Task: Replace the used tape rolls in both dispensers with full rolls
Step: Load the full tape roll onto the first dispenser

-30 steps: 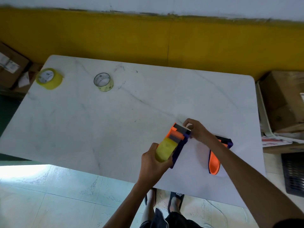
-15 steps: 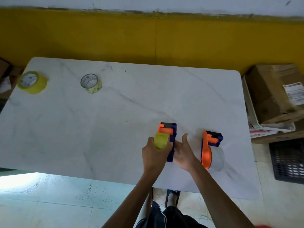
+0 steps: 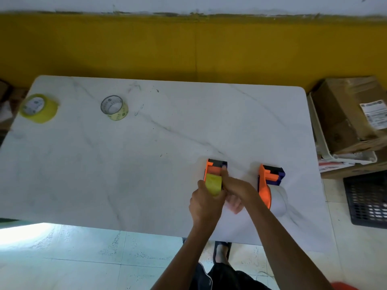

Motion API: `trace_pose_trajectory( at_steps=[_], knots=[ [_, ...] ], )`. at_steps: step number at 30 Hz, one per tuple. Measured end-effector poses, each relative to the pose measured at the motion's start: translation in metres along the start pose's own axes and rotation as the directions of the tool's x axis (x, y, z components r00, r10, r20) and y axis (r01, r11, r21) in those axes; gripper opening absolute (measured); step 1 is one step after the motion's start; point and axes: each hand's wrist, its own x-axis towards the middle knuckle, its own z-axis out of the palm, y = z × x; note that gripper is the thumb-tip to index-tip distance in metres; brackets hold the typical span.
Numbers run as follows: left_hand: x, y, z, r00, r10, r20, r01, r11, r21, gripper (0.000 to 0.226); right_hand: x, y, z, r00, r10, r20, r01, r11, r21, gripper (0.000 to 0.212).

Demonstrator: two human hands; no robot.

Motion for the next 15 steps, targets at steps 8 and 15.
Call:
trace_pose_trajectory(
  at_steps=[8, 15],
  knots=[
    [0.004, -0.006, 0.006, 1.000, 0.009, 0.015, -0.010, 0.996, 0.087, 0.041, -0.008, 0.014, 0.000, 0.904, -0.234, -0.357, 0.230, 0.972, -0.055, 0.096],
    [0.003, -0.009, 0.007, 1.000, 0.007, -0.001, -0.007, 0.999, 0.036, 0.044, -0.026, 0.014, 0.004, 0.786, -0.412, -0.460, 0.401, 0.907, -0.127, 0.075]
  ],
)
